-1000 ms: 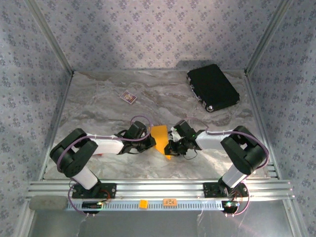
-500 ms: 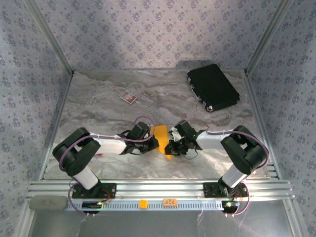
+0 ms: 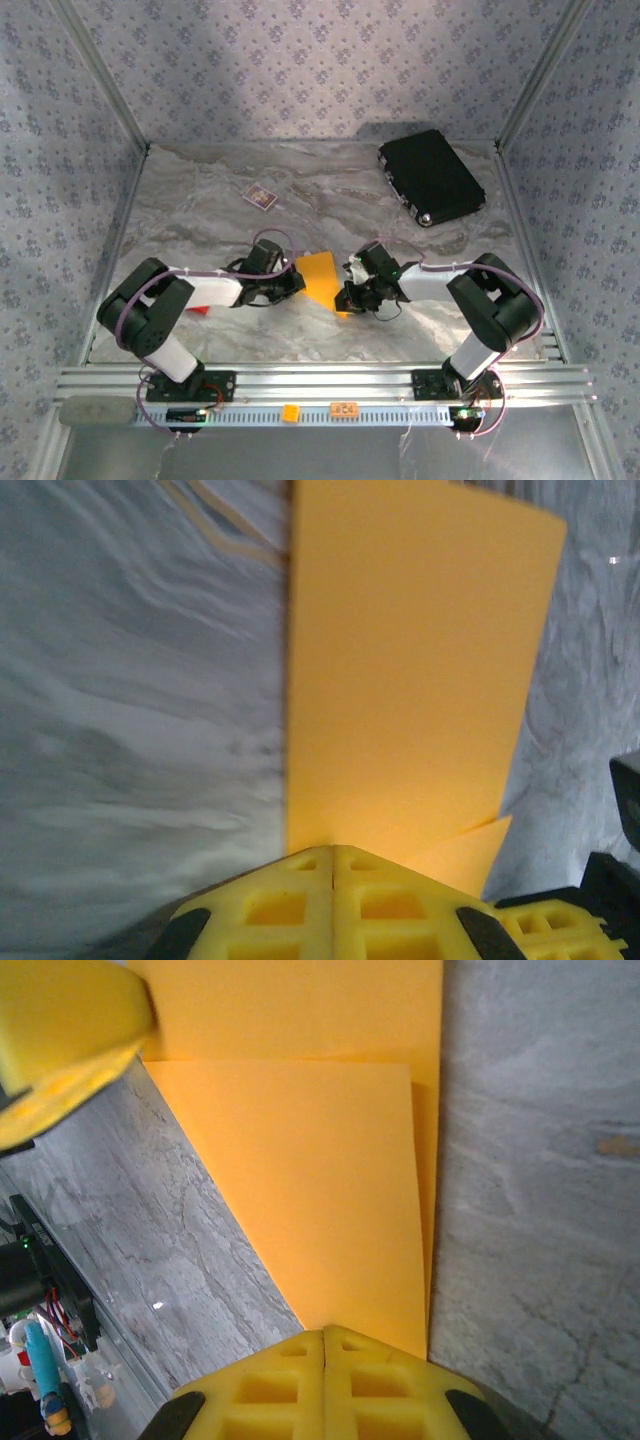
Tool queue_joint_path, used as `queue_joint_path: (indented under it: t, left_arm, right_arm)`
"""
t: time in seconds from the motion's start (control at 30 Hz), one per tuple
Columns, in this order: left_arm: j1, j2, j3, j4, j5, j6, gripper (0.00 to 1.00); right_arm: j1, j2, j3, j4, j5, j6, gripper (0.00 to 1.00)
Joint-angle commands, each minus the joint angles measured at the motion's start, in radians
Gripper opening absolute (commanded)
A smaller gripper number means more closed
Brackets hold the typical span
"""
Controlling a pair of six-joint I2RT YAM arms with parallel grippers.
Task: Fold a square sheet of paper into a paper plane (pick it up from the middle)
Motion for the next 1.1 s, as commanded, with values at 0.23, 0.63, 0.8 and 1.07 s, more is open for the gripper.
queue_joint_path:
  t: [0.23,0.63,0.8,1.07]
  left_arm:
    - [0.045,-0.156,-0.049,-0.093,-0.028,0.043,0.08]
    - [0.039,-0.253,-0.065,-0.117,-0.040,0.061,0.24]
    - [0.039,-0.249,-0.071,-0.100,-0.038,0.052,0.37]
    - [0.039,-0.243,-0.069,-0.097,-0.027,0.047,0.38]
  right_arm:
    - [-0.005,-0.027,0.015,-0.113,0.036,-0.041,0.05]
    - [-0.057,-0.174,0.062,-0.180,0.289,-0.077,0.39]
    - [-0.060,-0.110,0.081,-0.081,0.162,-0.061,0.40]
    - [-0.055,-0.041,0.107,-0.059,0.110,-0.063,0.26]
